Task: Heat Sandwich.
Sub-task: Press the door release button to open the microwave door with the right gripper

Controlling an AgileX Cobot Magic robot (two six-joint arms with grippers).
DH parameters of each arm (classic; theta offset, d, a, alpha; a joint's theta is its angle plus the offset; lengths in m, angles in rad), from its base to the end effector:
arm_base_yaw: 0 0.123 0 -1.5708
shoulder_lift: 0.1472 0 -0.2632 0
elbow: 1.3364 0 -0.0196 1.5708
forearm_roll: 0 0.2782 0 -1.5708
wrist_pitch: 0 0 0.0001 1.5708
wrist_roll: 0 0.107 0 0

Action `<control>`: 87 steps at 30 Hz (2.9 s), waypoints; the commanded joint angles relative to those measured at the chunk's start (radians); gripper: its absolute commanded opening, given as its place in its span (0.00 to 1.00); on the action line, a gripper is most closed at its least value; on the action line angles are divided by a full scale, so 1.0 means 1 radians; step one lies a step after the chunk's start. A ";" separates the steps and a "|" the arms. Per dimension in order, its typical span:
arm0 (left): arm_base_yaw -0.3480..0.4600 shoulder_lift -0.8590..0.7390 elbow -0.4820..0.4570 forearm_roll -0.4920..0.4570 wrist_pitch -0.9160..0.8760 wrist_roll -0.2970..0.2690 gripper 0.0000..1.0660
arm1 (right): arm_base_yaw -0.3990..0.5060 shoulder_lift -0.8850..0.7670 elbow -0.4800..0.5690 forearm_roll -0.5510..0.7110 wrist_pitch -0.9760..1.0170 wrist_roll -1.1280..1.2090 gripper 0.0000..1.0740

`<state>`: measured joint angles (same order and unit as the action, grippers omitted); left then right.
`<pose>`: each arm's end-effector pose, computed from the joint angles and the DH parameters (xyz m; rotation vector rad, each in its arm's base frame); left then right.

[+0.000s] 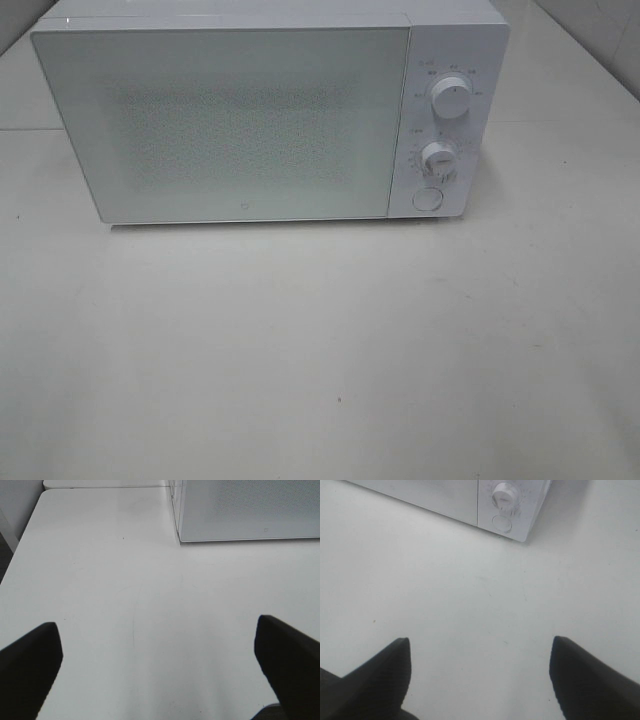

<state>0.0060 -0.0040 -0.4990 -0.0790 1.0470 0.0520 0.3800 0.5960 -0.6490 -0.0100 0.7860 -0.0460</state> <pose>0.0556 -0.0070 0.2846 0.0497 2.0250 -0.0576 0.1529 0.0602 0.2949 -0.4736 2.1710 0.1725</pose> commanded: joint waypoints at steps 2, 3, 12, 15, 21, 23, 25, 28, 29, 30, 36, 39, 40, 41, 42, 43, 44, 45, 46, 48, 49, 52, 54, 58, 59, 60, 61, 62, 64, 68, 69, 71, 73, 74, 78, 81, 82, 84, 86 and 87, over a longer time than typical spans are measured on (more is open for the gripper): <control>0.004 -0.012 0.006 -0.005 -0.011 -0.003 0.94 | -0.007 -0.186 0.043 -0.029 0.022 -0.012 0.69; 0.004 -0.012 0.006 -0.005 -0.011 -0.003 0.94 | -0.011 -0.219 0.050 -0.031 0.026 -0.012 0.69; 0.004 -0.012 0.006 -0.005 -0.011 -0.003 0.94 | -0.171 -0.398 0.101 -0.047 0.060 -0.010 0.69; 0.004 -0.012 0.006 -0.005 -0.011 -0.003 0.94 | -0.218 -0.427 0.123 -0.046 0.080 0.014 0.69; 0.004 -0.012 0.006 -0.005 -0.011 -0.003 0.94 | -0.294 -0.474 0.127 -0.057 0.083 0.057 0.69; 0.004 -0.012 0.006 -0.005 -0.011 -0.003 0.94 | -0.309 -0.491 0.122 -0.057 0.106 0.073 0.69; 0.004 -0.012 0.006 -0.005 -0.011 -0.003 0.94 | -0.326 -0.511 0.117 -0.057 0.134 0.087 0.69; 0.004 -0.012 0.006 -0.005 -0.011 -0.003 0.94 | -0.349 -0.550 0.117 -0.058 0.193 0.090 0.69; 0.004 -0.012 0.006 -0.005 -0.011 -0.003 0.94 | -0.349 -0.550 0.117 -0.058 0.193 0.090 0.69; 0.004 -0.012 0.006 -0.005 -0.011 -0.003 0.94 | -0.359 -0.580 0.133 -0.065 0.228 0.089 0.69; 0.004 -0.012 0.006 -0.006 -0.011 -0.004 0.94 | -0.365 -0.628 0.142 -0.073 0.241 0.084 0.69; 0.004 -0.012 0.006 -0.006 -0.011 -0.004 0.94 | -0.365 -0.628 0.142 -0.073 0.241 0.084 0.68; 0.004 -0.012 0.006 -0.006 -0.011 -0.004 0.94 | -0.365 -0.628 0.142 -0.073 0.241 0.084 0.68; 0.004 -0.012 0.006 -0.006 -0.011 -0.004 0.94 | -0.365 -0.628 0.142 -0.073 0.241 0.084 0.68; 0.004 -0.012 0.006 -0.006 -0.011 -0.004 0.94 | -0.365 -0.628 0.142 -0.073 0.241 0.084 0.68; 0.004 -0.012 0.006 -0.006 -0.011 -0.004 0.94 | -0.365 -0.628 0.142 -0.073 0.241 0.084 0.68; 0.004 -0.012 0.006 -0.006 -0.011 -0.004 0.94 | -0.365 -0.628 0.142 -0.073 0.241 0.084 0.68; 0.004 -0.012 0.006 -0.006 -0.011 -0.004 0.94 | -0.365 -0.628 0.142 -0.073 0.241 0.084 0.68; 0.004 -0.012 0.006 -0.006 -0.011 -0.004 0.94 | -0.365 -0.628 0.142 -0.073 0.241 0.084 0.68; 0.004 -0.012 0.006 -0.006 -0.011 -0.004 0.94 | -0.365 -0.628 0.142 -0.073 0.241 0.084 0.67; 0.004 -0.012 0.006 -0.006 -0.011 -0.004 0.94 | -0.365 -0.628 0.142 -0.073 0.241 0.084 0.67; 0.004 -0.012 0.006 -0.006 -0.011 -0.004 0.94 | -0.365 -0.628 0.142 -0.073 0.240 0.084 0.67; 0.004 -0.012 0.006 -0.006 -0.011 -0.004 0.94 | -0.365 -0.628 0.142 -0.073 0.240 0.084 0.67; 0.004 -0.012 0.006 -0.006 -0.011 -0.004 0.94 | -0.365 -0.622 0.130 -0.072 0.223 0.085 0.67; 0.004 -0.012 0.006 -0.006 -0.011 -0.004 0.94 | -0.365 -0.615 0.123 -0.072 0.212 0.085 0.67; 0.004 -0.012 0.006 -0.006 -0.011 -0.004 0.94 | -0.365 -0.615 0.123 -0.072 0.212 0.085 0.67; 0.004 -0.012 0.006 -0.006 -0.011 -0.004 0.94 | -0.365 -0.606 0.117 -0.072 0.201 0.085 0.67; 0.004 -0.012 0.006 -0.006 -0.011 -0.004 0.94 | -0.365 -0.594 0.110 -0.070 0.186 0.085 0.67; 0.004 -0.012 0.006 -0.006 -0.011 -0.004 0.94 | -0.365 -0.554 0.107 -0.063 0.122 0.085 0.67; 0.004 -0.012 0.006 -0.006 -0.011 -0.004 0.94 | -0.365 -0.495 0.107 -0.056 0.046 0.085 0.67; 0.004 -0.012 0.006 -0.006 -0.011 -0.004 0.94 | -0.365 -0.495 0.107 -0.056 0.046 0.085 0.67; 0.004 -0.012 0.006 -0.006 -0.011 -0.004 0.94 | -0.365 -0.462 0.107 -0.057 0.005 0.085 0.67; 0.004 -0.012 0.006 -0.006 -0.011 -0.004 0.94 | -0.365 -0.417 0.107 -0.057 -0.054 0.085 0.67; 0.004 -0.012 0.006 -0.006 -0.011 -0.004 0.94 | -0.365 -0.417 0.107 -0.057 -0.054 0.085 0.67; 0.004 -0.012 0.006 -0.006 -0.011 -0.004 0.94 | -0.365 -0.330 0.107 -0.057 -0.154 0.089 0.67; 0.004 -0.012 0.006 -0.006 -0.011 -0.004 0.94 | -0.365 -0.279 0.107 -0.057 -0.215 0.089 0.67; 0.004 -0.012 0.006 -0.006 -0.011 -0.004 0.94 | -0.365 -0.260 0.107 -0.057 -0.235 0.089 0.67; 0.004 -0.012 0.006 -0.006 -0.011 -0.004 0.94 | -0.365 -0.222 0.107 -0.057 -0.269 0.089 0.67; 0.004 -0.012 0.006 -0.006 -0.011 -0.004 0.94 | -0.365 -0.207 0.107 -0.057 -0.283 0.089 0.67; 0.004 -0.012 0.006 -0.006 -0.011 -0.004 0.94 | -0.365 -0.169 0.107 -0.057 -0.321 0.089 0.67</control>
<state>0.0060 -0.0040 -0.4990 -0.0790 1.0470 0.0520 0.0210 0.4050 -0.5350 -0.0680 0.5070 0.0360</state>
